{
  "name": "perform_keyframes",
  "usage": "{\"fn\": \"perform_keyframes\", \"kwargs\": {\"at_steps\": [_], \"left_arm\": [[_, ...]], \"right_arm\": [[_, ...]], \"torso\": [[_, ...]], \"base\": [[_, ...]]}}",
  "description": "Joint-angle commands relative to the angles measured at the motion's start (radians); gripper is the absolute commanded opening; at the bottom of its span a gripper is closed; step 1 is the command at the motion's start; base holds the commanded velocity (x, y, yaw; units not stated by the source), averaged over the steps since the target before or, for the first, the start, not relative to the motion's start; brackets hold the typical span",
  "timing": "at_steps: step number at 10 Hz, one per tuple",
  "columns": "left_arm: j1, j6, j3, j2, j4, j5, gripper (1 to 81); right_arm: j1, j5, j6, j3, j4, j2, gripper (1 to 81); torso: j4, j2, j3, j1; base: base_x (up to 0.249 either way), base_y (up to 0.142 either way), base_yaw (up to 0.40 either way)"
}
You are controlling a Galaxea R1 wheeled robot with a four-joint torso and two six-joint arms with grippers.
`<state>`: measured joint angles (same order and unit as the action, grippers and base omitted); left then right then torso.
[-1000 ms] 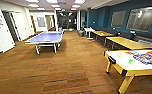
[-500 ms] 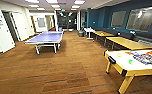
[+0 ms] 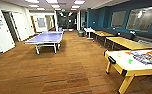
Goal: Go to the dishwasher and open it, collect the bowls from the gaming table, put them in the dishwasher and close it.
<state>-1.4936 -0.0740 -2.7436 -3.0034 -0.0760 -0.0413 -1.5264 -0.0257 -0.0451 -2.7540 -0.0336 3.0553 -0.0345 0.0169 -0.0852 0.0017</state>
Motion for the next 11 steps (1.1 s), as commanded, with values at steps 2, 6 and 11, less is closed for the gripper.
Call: {"fn": "perform_keyframes", "kwargs": {"at_steps": [2,6,11], "left_arm": [[0.043,0.008,0.001,0.01,-0.005,0.055,81.1],[0.043,0.01,0.001,0.012,-0.01,0.057,81.1],[0.043,0.01,-0.002,0.009,-0.01,0.057,81.1]], "right_arm": [[0.045,0.056,0.001,0.001,0.008,0.002,81.1],[0.045,0.056,0.002,-0.001,0.008,0.002,81.1],[0.045,0.056,0.001,-0.001,0.008,0.001,81.1]], "torso": [[0.0,0.0,0.0,0.0],[0.0,0.0,0.0,0.0],[0.0,0.0,0.0,0.0]], "base": [[0.0,0.0,-0.054],[0.0,0.0,-0.382],[0.0,0.0,-0.4]]}}
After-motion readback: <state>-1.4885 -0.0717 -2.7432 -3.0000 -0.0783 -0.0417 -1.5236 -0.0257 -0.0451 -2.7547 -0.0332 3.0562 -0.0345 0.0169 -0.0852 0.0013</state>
